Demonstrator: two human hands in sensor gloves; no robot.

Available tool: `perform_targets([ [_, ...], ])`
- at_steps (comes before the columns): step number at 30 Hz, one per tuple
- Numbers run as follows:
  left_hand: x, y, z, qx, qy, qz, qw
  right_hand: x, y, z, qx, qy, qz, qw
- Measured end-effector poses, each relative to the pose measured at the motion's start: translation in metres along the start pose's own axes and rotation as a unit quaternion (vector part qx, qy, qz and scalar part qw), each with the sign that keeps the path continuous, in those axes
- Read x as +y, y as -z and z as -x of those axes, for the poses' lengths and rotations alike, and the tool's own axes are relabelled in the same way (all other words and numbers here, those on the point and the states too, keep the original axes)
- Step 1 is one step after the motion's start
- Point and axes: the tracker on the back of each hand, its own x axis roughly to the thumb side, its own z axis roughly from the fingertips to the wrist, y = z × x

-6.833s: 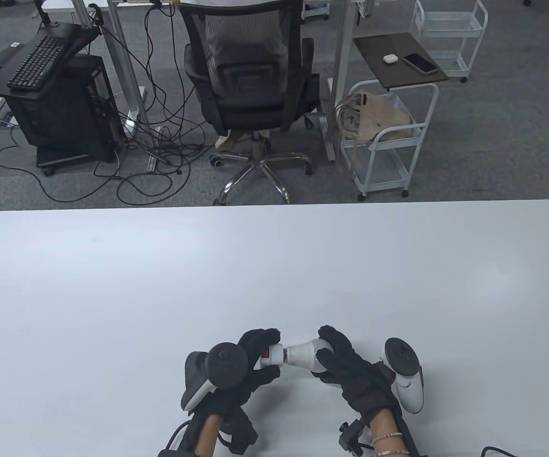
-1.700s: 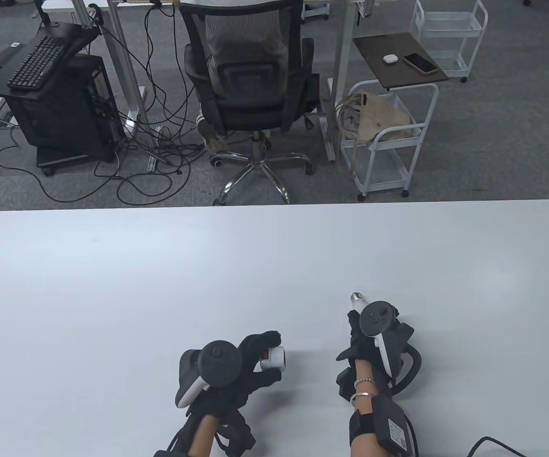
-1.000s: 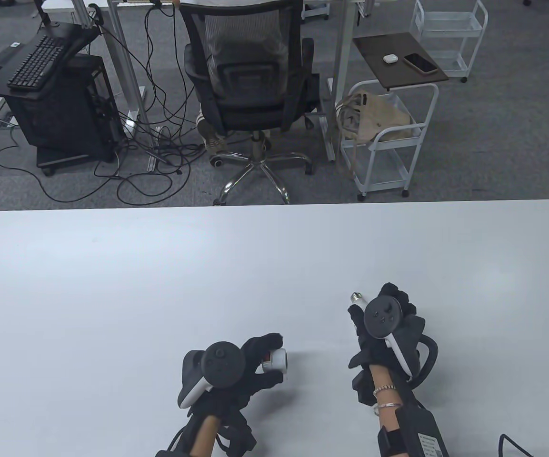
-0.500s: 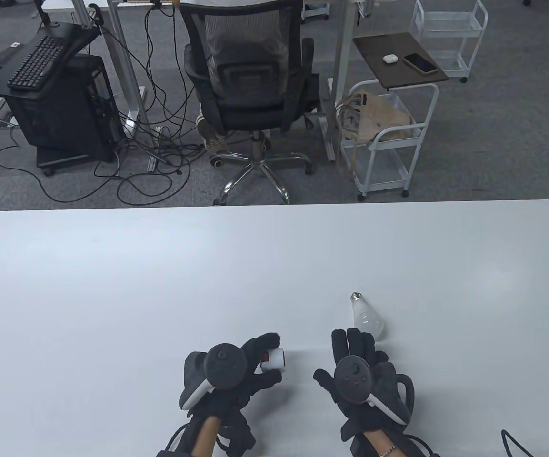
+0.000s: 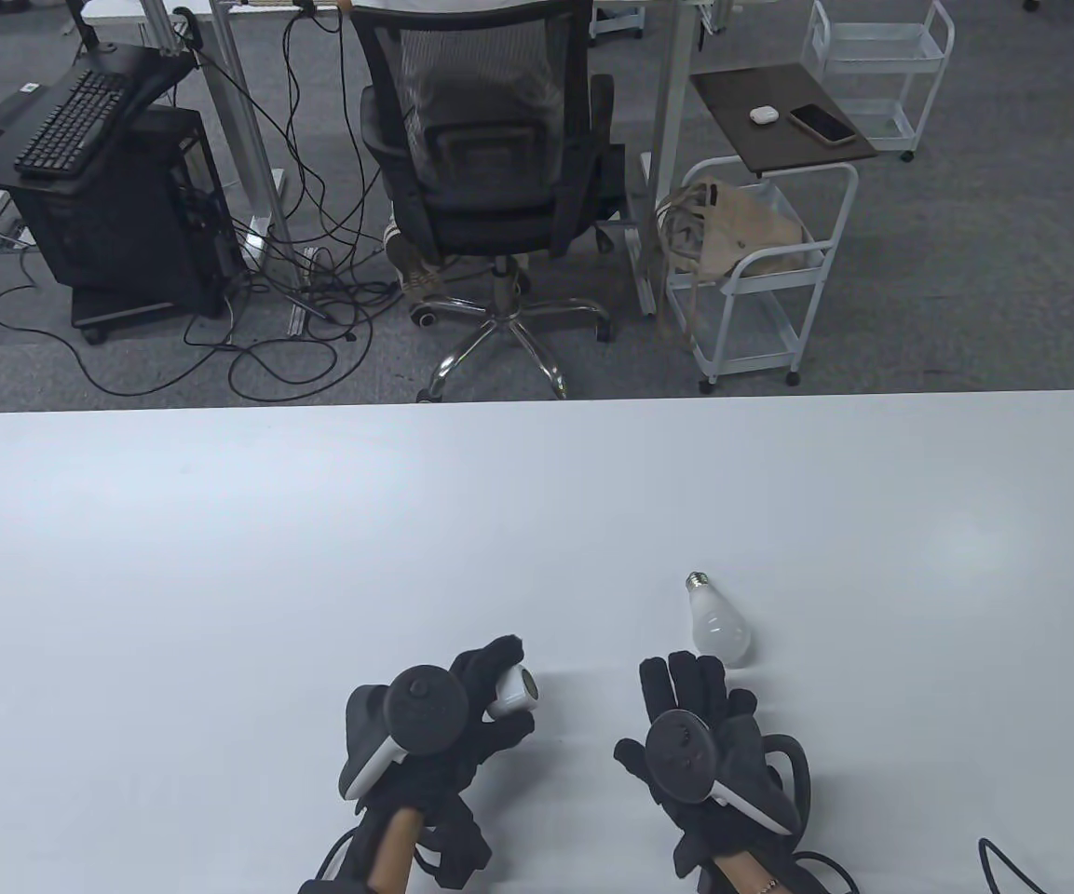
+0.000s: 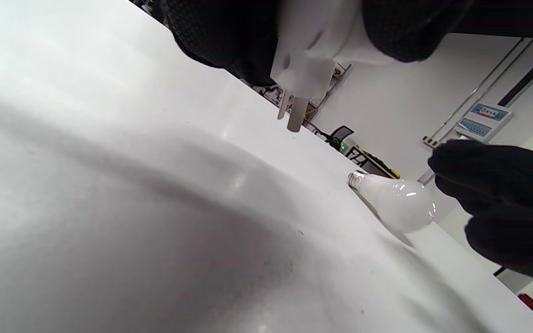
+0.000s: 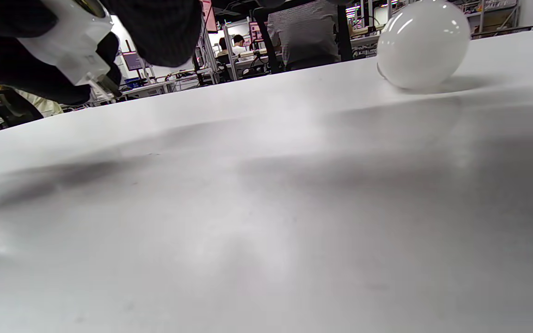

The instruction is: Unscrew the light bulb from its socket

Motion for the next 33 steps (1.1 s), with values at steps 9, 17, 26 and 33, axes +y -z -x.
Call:
perform_targets([
  [9,0.004,-0.002,0.001,0.032,0.021,-0.053,0.998,-0.004,-0.002,-0.002,-0.019,0.018,0.000,1.000],
  [17,0.017,0.008,0.004,0.115,0.001,-0.094,0.989,-0.003,-0.001,-0.004,-0.028,0.022,-0.008,0.999],
  [26,0.023,0.030,0.006,0.214,0.096,-0.109,0.966,0.001,0.001,-0.002,-0.025,0.027,-0.027,0.999],
  [33,0.021,0.051,0.011,0.269,0.144,-0.098,0.947,0.001,0.002,-0.002,-0.026,0.027,-0.026,0.999],
])
